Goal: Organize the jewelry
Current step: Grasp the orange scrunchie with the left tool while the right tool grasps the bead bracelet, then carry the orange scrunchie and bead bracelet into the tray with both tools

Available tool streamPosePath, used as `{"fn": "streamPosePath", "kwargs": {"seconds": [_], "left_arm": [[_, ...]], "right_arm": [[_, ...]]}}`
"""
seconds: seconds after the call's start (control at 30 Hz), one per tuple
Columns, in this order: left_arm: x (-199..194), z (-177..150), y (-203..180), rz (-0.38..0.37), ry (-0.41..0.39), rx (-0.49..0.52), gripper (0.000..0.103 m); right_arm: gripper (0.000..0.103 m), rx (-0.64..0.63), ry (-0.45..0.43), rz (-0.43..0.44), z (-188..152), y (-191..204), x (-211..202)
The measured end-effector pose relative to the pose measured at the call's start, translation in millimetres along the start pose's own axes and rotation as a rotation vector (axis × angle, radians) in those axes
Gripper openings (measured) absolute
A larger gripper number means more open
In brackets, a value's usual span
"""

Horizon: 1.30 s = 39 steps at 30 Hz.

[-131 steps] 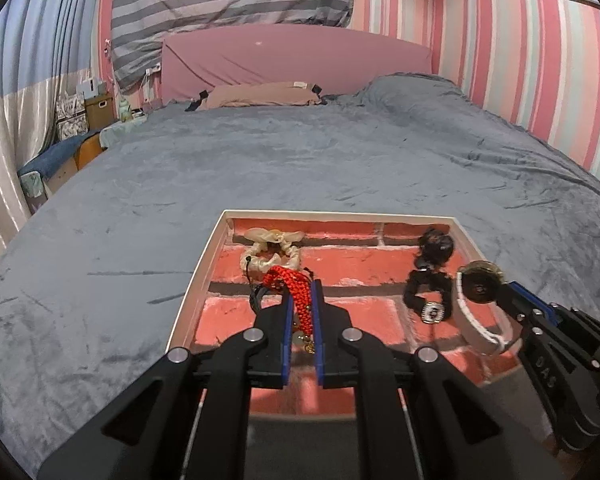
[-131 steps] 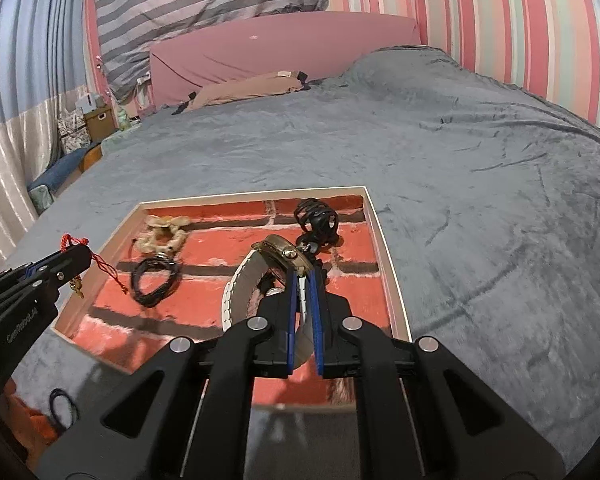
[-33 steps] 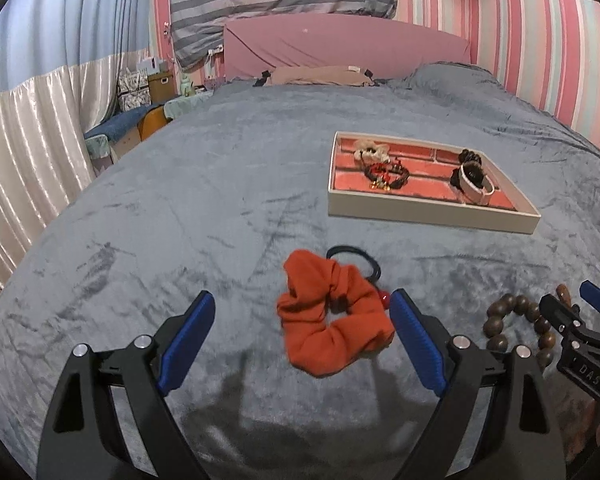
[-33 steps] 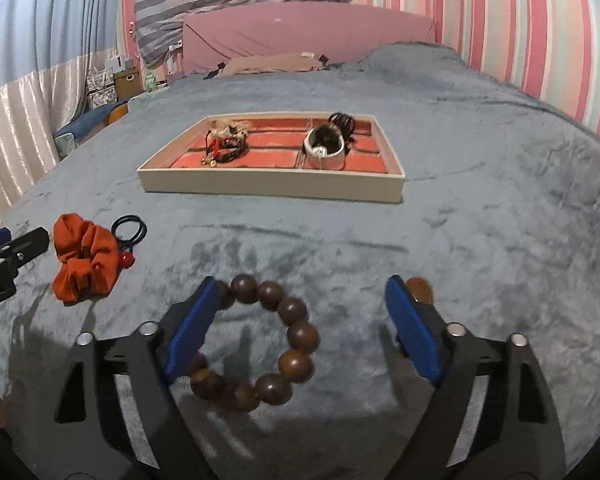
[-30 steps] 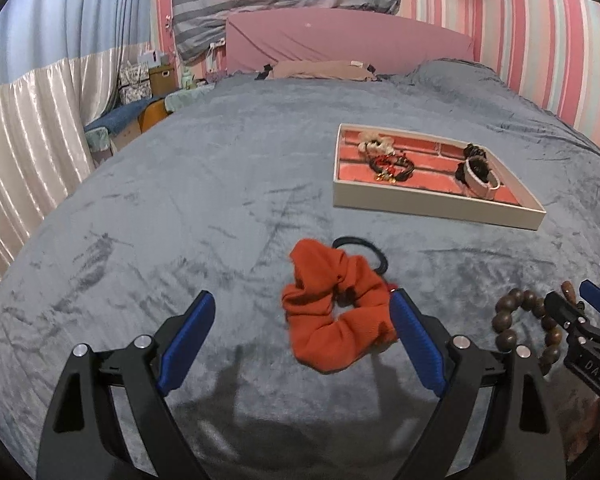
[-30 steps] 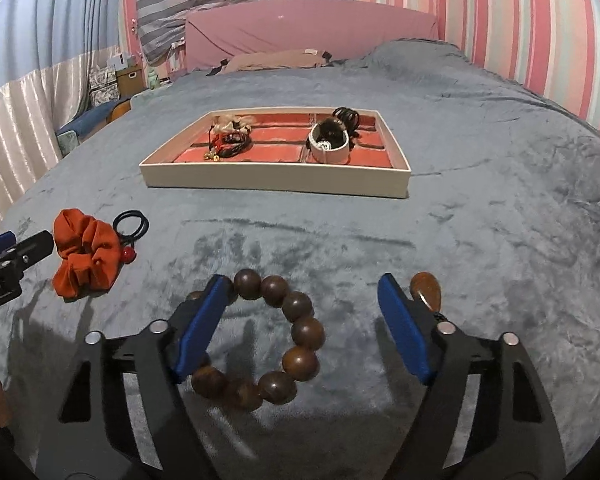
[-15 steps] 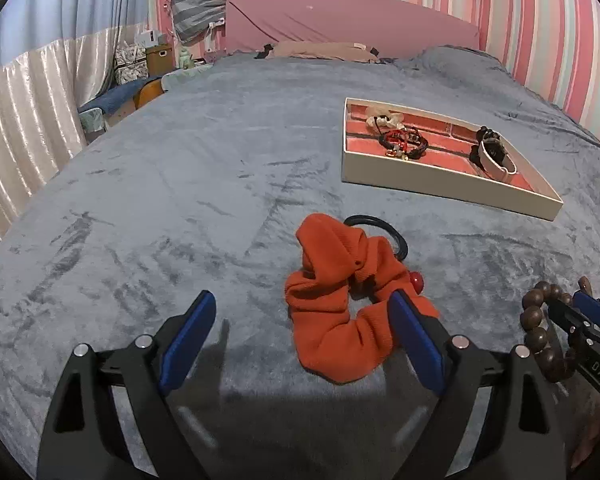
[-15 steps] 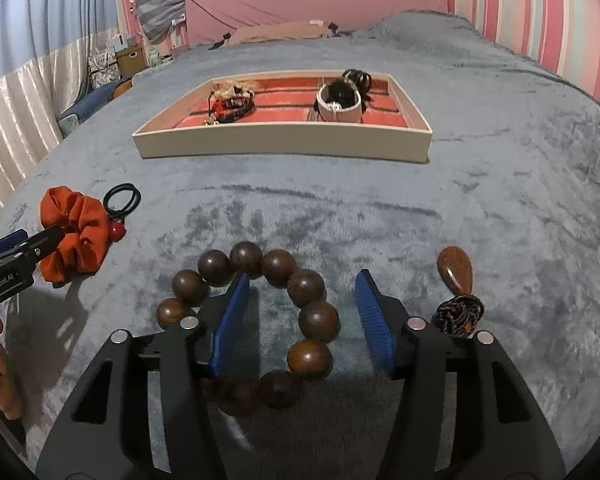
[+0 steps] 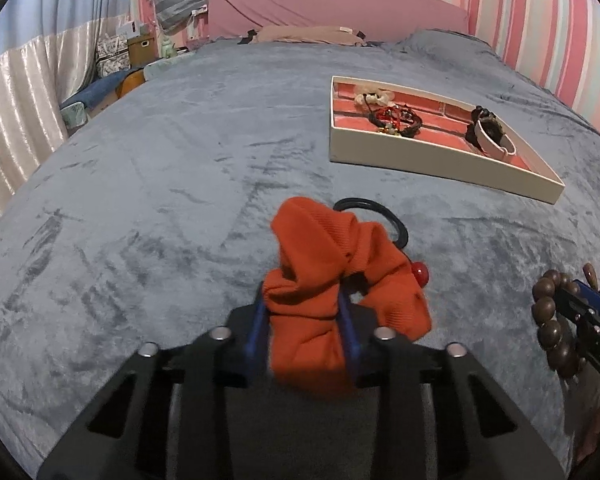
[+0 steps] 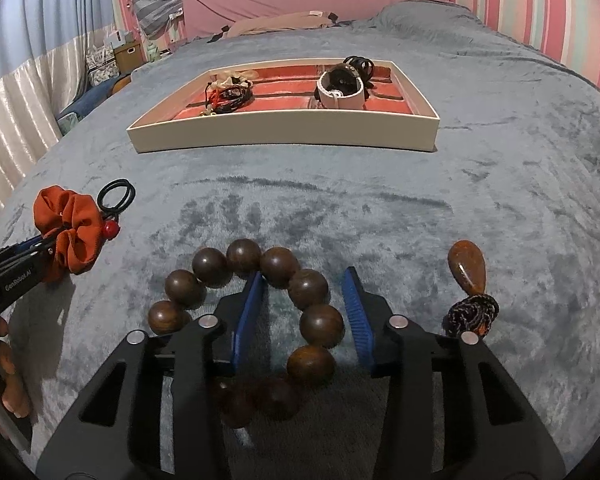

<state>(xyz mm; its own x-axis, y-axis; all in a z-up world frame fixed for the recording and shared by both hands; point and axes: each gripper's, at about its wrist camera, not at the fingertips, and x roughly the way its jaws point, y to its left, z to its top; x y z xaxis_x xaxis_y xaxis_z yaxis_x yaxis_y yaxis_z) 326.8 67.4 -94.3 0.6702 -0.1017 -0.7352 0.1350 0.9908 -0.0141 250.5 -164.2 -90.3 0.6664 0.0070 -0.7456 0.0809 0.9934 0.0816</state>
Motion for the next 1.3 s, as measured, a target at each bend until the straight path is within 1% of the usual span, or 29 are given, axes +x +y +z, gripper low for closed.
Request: {"fn": "streamPosePath", "kwargs": {"seconds": [0.03, 0.1, 0.17, 0.3, 0.87, 1.0, 1.13, 1.3], "left_arm": [[0, 0, 0, -0.001, 0.000, -0.001, 0.029], [0, -1, 2, -0.011, 0.001, -0.007, 0.026], [1, -1, 3, -0.015, 0.002, -0.013, 0.025], [0, -1, 3, -0.010, 0.000, -0.012, 0.022], [-4, -3, 0, 0.012, -0.010, 0.007, 0.019], [-6, -2, 0, 0.017, -0.018, 0.012, 0.018], [-13, -1, 0, 0.025, -0.039, 0.010, 0.017], [-23, 7, 2, 0.012, -0.068, -0.005, 0.016]], "right_arm": [[0.036, 0.000, -0.001, 0.003, 0, 0, 0], [0.035, -0.001, -0.003, 0.003, 0, 0, 0], [0.031, 0.001, -0.004, 0.005, 0, 0, 0], [0.020, 0.003, -0.010, 0.011, 0, -1, -2], [0.020, 0.003, -0.038, -0.006, 1, 0, -10], [0.020, 0.007, -0.061, -0.004, 4, -1, -15], [0.020, 0.015, -0.108, 0.002, 12, -2, -23], [0.020, 0.012, -0.145, 0.009, 24, -1, -29]]}}
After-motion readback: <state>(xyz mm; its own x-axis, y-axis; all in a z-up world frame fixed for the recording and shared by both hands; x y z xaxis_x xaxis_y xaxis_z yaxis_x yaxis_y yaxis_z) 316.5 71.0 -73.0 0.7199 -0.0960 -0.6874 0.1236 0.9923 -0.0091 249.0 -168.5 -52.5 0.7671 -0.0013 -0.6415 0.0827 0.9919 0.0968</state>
